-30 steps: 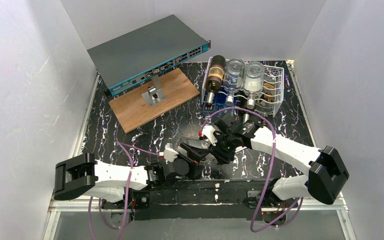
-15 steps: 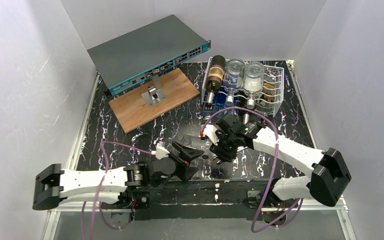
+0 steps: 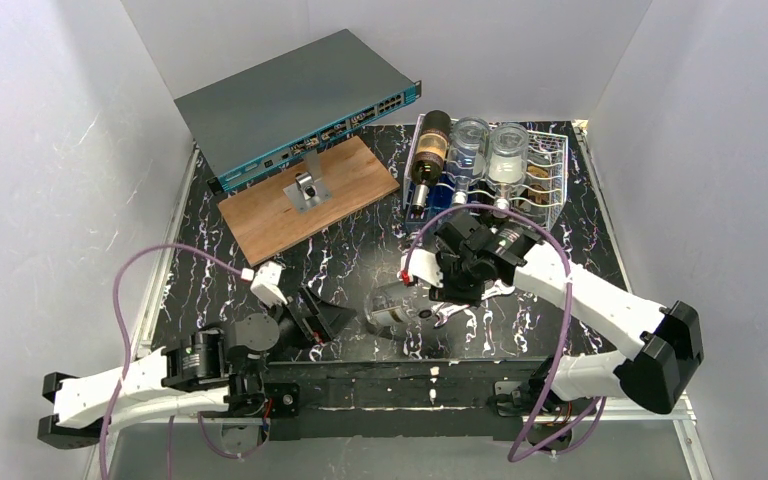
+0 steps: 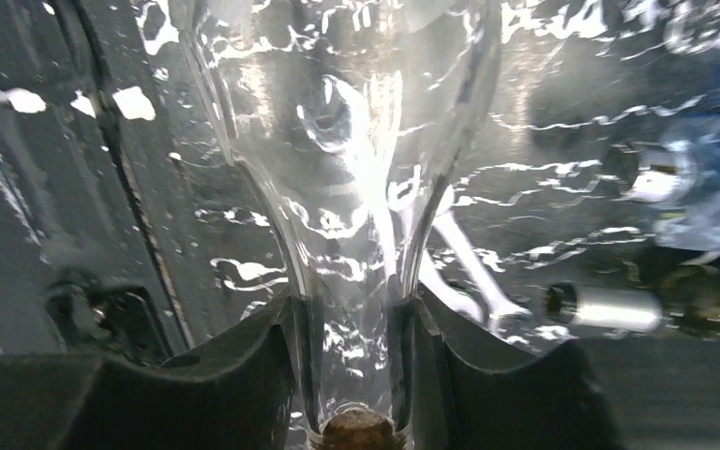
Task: Take the wine bottle off the wine rack
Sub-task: Place the wine bottle at the center of the board.
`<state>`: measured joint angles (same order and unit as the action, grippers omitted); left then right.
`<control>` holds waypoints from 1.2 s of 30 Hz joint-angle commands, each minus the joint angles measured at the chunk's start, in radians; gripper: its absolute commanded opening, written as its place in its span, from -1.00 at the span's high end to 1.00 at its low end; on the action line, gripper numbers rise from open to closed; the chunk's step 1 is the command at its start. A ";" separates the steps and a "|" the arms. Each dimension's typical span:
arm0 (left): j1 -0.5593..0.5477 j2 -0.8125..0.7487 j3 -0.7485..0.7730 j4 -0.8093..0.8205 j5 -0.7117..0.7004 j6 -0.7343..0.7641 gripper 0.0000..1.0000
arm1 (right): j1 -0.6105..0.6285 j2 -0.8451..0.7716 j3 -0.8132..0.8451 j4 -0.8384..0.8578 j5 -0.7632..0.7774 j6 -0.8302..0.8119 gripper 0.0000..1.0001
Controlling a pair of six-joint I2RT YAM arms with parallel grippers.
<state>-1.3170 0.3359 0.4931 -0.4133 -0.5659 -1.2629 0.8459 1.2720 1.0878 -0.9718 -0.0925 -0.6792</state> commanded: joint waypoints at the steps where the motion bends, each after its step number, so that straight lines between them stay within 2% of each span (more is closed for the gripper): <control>1: 0.007 0.150 0.221 -0.240 -0.103 0.371 -0.99 | 0.001 0.035 0.177 0.003 0.062 -0.176 0.97; 5: 0.051 0.353 0.388 -0.303 -0.099 0.543 -0.99 | 0.002 0.085 0.259 -0.025 0.124 -0.264 0.97; 7: 0.133 0.414 0.422 -0.284 -0.023 0.604 -0.99 | 0.005 0.107 0.290 -0.037 0.142 -0.316 0.97; 11: 0.360 0.427 0.373 -0.169 0.203 0.654 -0.99 | 0.016 0.150 0.330 -0.031 0.182 -0.360 0.97; 14: 0.442 0.375 0.281 -0.033 0.340 0.701 -0.99 | 0.030 0.176 0.344 -0.023 0.200 -0.378 0.97; 18: 0.459 0.326 0.145 0.167 0.499 0.884 -0.99 | 0.032 0.195 0.363 -0.029 0.179 -0.379 0.97; 23: 0.460 0.265 -0.051 0.490 0.672 1.223 -0.99 | 0.031 0.229 0.419 -0.075 0.121 -0.326 0.97; 26: 0.460 0.288 -0.104 0.557 0.678 1.374 -0.99 | 0.032 0.258 0.447 -0.094 0.075 -0.259 0.97; 30: 0.460 0.386 -0.085 0.590 0.710 1.471 -0.99 | 0.032 0.283 0.470 -0.104 0.033 -0.163 0.97; 36: 0.459 0.515 -0.097 0.768 0.707 1.558 -0.99 | 0.032 0.322 0.532 -0.143 -0.017 -0.065 0.97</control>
<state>-0.8631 0.8017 0.3916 0.1921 0.1165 0.1802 0.8711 1.5929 1.5169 -1.1225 -0.0101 -0.8265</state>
